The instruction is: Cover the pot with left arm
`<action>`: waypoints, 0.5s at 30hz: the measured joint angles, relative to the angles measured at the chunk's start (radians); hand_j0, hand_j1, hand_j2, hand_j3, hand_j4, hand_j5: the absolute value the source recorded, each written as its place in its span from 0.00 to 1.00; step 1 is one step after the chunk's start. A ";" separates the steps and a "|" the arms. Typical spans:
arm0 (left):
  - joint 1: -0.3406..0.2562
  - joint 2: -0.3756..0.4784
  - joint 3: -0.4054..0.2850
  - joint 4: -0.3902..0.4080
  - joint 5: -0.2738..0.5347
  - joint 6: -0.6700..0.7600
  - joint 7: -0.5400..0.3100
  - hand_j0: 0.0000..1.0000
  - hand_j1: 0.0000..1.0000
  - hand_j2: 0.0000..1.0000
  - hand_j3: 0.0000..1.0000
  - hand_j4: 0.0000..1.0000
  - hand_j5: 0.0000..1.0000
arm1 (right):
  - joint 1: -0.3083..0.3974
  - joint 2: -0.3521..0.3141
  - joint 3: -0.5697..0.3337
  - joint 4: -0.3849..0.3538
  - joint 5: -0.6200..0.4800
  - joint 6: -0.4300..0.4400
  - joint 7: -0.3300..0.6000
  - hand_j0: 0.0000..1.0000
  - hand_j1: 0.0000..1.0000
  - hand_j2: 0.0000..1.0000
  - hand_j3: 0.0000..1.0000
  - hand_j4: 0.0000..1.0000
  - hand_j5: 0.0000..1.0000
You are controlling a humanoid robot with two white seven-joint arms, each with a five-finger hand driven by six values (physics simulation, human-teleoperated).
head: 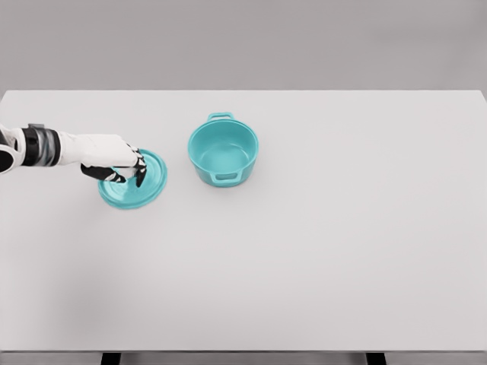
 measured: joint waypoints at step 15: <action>-0.054 0.001 0.001 -0.043 0.012 0.000 0.000 0.41 0.41 0.41 0.41 0.41 0.41 | 0.000 0.000 0.000 0.000 0.000 0.000 0.000 1.00 1.00 1.00 1.00 1.00 1.00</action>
